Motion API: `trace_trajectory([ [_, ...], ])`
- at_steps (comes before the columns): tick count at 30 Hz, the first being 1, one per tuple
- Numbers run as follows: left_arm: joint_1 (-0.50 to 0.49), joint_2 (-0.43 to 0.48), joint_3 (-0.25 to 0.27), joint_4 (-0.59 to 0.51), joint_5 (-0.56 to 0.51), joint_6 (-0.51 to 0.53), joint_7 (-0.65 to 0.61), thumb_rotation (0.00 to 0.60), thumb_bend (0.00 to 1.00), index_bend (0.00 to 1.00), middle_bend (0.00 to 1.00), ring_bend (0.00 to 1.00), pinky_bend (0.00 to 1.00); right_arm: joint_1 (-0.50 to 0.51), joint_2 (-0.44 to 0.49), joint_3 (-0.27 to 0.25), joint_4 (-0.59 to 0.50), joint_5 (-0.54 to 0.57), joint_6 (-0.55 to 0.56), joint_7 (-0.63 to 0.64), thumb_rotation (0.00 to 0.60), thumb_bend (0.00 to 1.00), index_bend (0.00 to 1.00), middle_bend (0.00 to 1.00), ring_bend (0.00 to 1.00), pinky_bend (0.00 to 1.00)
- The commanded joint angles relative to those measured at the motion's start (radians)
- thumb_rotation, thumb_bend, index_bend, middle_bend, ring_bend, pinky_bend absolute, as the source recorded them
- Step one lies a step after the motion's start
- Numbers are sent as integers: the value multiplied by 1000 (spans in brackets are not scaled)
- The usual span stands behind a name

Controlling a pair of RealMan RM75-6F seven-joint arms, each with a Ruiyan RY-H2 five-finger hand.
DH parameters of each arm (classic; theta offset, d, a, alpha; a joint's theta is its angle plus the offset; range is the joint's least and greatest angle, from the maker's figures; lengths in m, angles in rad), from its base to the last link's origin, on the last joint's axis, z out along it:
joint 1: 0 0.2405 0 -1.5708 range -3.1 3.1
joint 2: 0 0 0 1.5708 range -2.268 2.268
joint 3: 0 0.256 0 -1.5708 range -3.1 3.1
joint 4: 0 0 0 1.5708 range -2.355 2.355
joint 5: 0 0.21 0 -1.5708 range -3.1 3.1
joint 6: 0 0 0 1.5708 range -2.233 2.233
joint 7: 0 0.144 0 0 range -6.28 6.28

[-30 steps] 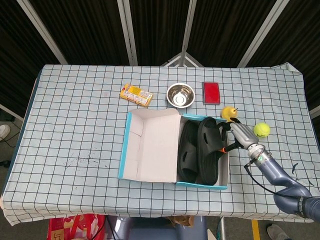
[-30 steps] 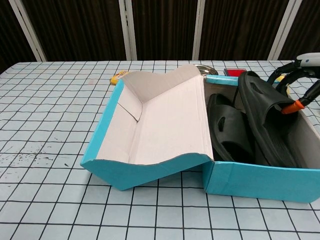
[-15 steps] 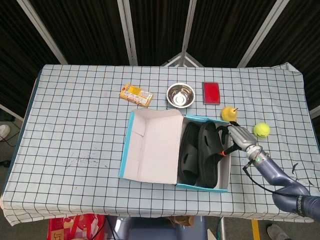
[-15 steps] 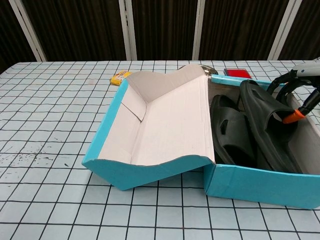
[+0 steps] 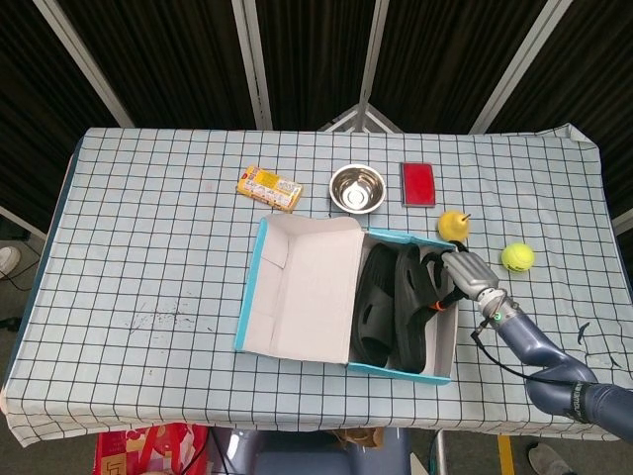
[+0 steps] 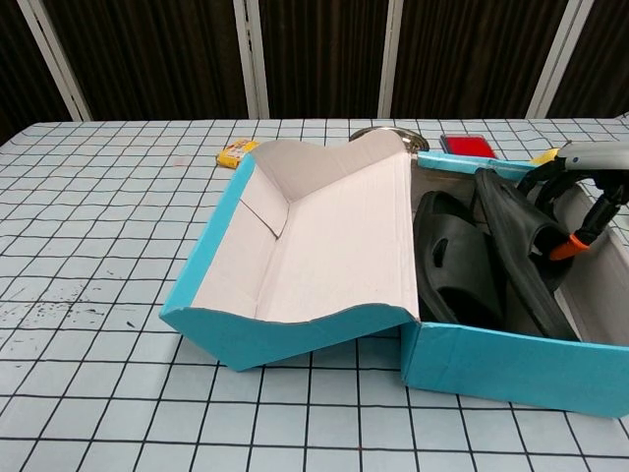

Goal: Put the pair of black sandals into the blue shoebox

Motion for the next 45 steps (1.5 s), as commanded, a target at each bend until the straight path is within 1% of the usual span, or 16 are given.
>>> trace_trajectory([
  [1, 1, 0, -1, 0, -1, 1, -1, 600, 504, 159, 33, 0, 105, 3, -29, 10, 19, 16, 17, -26, 600, 545, 784, 587, 257, 0],
  [8, 2, 1, -4, 3, -9, 0, -5, 600, 504, 160, 33, 0, 105, 6, -92, 21, 62, 20, 57, -73, 600, 548, 788, 587, 258, 0],
  [14, 2, 0, -4, 5, -12, -4, -3, 600, 503, 160, 33, 0, 105, 15, -118, 24, 79, 17, 62, -104, 600, 549, 791, 587, 261, 0],
  [22, 3, 0, -5, 5, -15, -5, -3, 600, 504, 160, 33, 0, 104, 26, -121, 13, 90, 25, 41, -165, 600, 549, 799, 587, 260, 0],
  [28, 0, -2, -3, 5, -13, -9, 2, 600, 504, 160, 33, 0, 103, 28, -122, 7, 93, 32, 46, -220, 600, 548, 801, 588, 260, 0],
  [39, 0, -2, -3, 6, -14, -12, 1, 600, 503, 160, 33, 0, 103, 25, -99, 24, 53, 95, 48, -280, 600, 548, 801, 588, 260, 0],
  [41, 0, -1, -3, 5, -14, -12, 0, 600, 503, 159, 33, 0, 103, 27, -92, 25, 43, 105, 42, -287, 600, 548, 774, 587, 255, 0],
  [43, 1, -1, -3, 4, -13, -10, -1, 600, 504, 160, 33, 0, 103, 30, -82, 24, 31, 120, 27, -297, 600, 545, 709, 564, 225, 0],
  [44, 1, 0, -3, 4, -12, -9, -2, 600, 504, 160, 33, 0, 103, 33, -76, 23, 23, 128, 17, -301, 600, 527, 659, 523, 188, 0],
  [45, 2, 0, -3, 3, -12, -8, -3, 600, 504, 160, 33, 0, 103, 36, -68, 22, 15, 138, 3, -305, 600, 511, 633, 492, 167, 0],
])
